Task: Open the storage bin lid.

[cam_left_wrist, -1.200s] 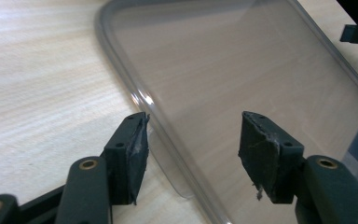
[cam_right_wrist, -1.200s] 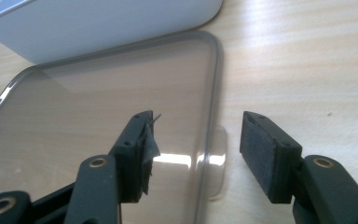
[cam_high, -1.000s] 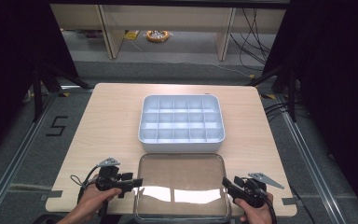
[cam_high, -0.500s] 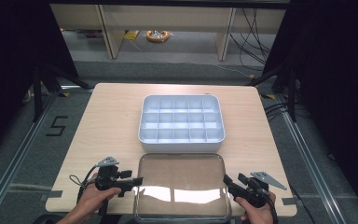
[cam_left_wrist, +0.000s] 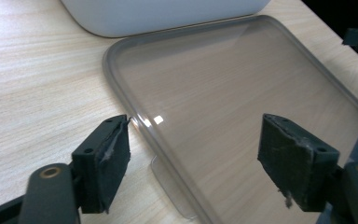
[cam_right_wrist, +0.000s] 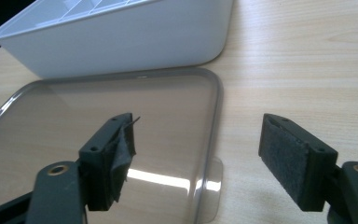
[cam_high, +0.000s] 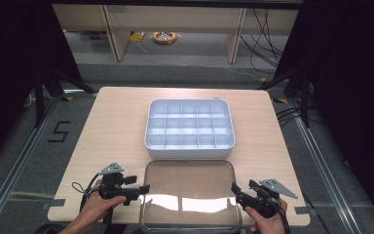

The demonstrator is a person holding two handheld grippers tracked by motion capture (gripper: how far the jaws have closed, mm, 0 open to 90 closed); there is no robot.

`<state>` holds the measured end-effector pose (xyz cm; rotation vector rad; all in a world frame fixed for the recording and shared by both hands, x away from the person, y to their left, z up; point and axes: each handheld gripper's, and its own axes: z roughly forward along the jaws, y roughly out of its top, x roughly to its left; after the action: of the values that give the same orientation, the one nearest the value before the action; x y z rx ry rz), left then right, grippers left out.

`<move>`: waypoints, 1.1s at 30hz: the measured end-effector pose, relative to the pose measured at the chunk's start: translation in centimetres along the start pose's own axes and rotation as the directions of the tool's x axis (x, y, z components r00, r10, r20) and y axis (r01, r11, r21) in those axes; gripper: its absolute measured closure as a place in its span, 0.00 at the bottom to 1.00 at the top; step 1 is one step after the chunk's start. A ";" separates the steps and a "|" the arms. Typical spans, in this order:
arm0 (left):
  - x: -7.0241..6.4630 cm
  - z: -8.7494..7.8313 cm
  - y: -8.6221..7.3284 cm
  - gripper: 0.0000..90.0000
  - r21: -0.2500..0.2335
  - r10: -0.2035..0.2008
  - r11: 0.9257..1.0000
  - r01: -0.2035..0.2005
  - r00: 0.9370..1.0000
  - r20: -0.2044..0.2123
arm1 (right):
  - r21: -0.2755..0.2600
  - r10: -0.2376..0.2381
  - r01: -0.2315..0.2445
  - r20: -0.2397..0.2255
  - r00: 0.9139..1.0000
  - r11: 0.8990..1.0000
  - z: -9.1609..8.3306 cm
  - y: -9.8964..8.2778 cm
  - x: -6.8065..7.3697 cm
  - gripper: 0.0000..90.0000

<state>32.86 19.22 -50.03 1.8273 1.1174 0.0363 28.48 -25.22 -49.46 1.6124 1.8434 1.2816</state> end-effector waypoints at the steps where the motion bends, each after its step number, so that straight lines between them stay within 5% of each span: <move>1: -0.1 0.0 0.0 0.23 -0.004 0.008 1.000 -0.008 1.000 0.005 | 0.003 -0.004 0.004 -0.016 1.000 1.000 0.0 0.0 0.4 0.30; 4: -0.1 -0.1 0.0 0.19 -0.010 0.014 1.000 -0.014 1.000 0.010 | 0.028 -0.032 0.032 0.016 0.999 0.999 -0.3 0.0 0.6 0.29; 5: -0.1 -0.1 0.0 0.18 -0.009 0.021 1.000 -0.021 1.000 0.015 | 0.021 0.018 -0.018 -0.001 1.000 1.000 -0.2 -0.2 1.0 0.29; 8: -0.2 -0.2 -0.1 0.16 -0.012 0.022 1.000 -0.022 0.999 0.024 | 0.028 0.021 -0.021 0.012 1.000 0.999 -0.2 -0.2 1.1 0.29; 9: -0.3 -0.3 -0.1 0.16 -0.015 0.033 0.999 -0.033 0.999 0.023 | 0.023 -0.036 0.035 0.020 0.999 0.999 -0.1 -0.2 0.7 0.28; 11: -0.4 -0.3 -0.2 0.16 -0.026 0.040 0.999 -0.039 0.999 0.030 | 0.037 -0.031 0.029 0.036 0.999 0.999 -0.3 -0.2 0.8 0.28; 15: -0.7 -0.5 -0.3 0.17 -0.027 0.084 0.996 -0.083 0.996 0.033 | 0.008 -0.040 0.040 0.012 0.999 0.999 -0.2 -0.3 0.9 0.29; 21: -0.8 -0.9 -0.5 0.17 -0.015 0.085 0.996 -0.085 0.996 0.038 | 0.025 -0.068 0.068 0.022 0.997 0.997 -0.6 -0.5 1.3 0.30; 33: -1.2 -1.6 -1.3 0.17 -0.022 0.107 0.994 -0.107 0.994 0.032 | 0.009 -0.054 0.055 -0.041 0.998 0.998 -2.3 -1.4 1.7 0.26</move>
<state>30.57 19.67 -49.57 1.8619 0.9920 0.0800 25.44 -24.42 -48.95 1.5408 1.9075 1.2928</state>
